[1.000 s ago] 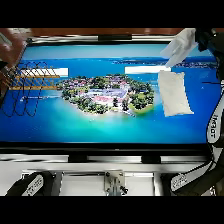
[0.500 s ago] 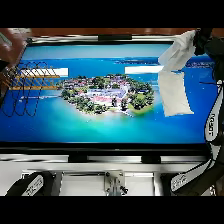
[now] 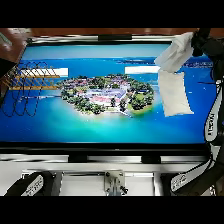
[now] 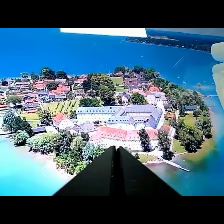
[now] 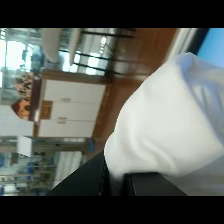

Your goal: Fold the shirts.

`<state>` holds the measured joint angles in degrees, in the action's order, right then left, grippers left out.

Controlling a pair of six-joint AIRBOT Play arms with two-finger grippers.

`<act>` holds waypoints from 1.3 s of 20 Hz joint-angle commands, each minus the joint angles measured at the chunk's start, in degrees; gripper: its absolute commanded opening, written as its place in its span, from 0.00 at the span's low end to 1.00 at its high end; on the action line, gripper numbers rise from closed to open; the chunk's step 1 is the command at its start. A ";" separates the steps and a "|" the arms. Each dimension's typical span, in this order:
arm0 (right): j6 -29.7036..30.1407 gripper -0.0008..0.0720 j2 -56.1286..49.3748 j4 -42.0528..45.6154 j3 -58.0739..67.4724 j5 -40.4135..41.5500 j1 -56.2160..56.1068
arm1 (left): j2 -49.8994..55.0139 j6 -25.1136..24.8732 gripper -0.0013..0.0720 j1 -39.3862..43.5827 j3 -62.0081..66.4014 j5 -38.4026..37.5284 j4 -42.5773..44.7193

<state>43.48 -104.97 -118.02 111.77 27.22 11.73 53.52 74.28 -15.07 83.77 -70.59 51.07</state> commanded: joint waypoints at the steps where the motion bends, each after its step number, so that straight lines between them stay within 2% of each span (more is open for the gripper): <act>1: -5.95 0.12 1.22 10.78 0.00 16.83 0.00 | 0.04 -1.53 0.07 0.09 0.00 0.00 0.00; 6: -7.58 0.12 6.60 23.04 0.02 38.38 0.00 | 0.07 -1.77 0.07 0.09 0.00 0.07 0.00; 10: -1.86 0.12 7.43 27.85 0.00 58.34 -0.07 | 0.07 -1.81 0.07 0.09 0.00 0.04 0.00; 13: 1.51 0.12 7.39 31.34 0.00 66.97 -0.04 | 0.04 -2.51 0.07 0.09 0.00 0.02 -0.02; 16: 2.36 0.12 7.39 32.98 -1.75 68.46 -0.09 | 0.04 -3.10 0.07 0.11 0.00 0.02 -0.04; 20: 3.89 0.12 7.39 33.46 -10.56 68.08 -2.12 | 0.02 -3.34 0.07 0.11 0.00 -0.02 -0.04; 23: 3.34 0.12 7.39 33.51 -16.28 63.23 -3.78 | 0.02 -3.34 0.07 0.11 0.00 -0.02 -0.04; 24: 2.16 0.16 7.39 33.59 -17.25 61.86 -3.80 | 0.02 -3.34 0.07 0.11 0.00 -0.02 -0.02; 25: 1.77 0.41 7.39 34.60 -17.38 61.33 -3.78 | 0.02 -3.37 0.07 0.11 0.00 -0.02 -0.02; 26: 2.89 0.78 7.63 36.06 -17.31 61.35 -3.69 | 0.02 -3.91 0.07 0.09 0.00 0.00 -0.02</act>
<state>46.24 -97.58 -84.23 96.71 91.11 8.45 53.54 70.91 -14.98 83.77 -70.61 51.03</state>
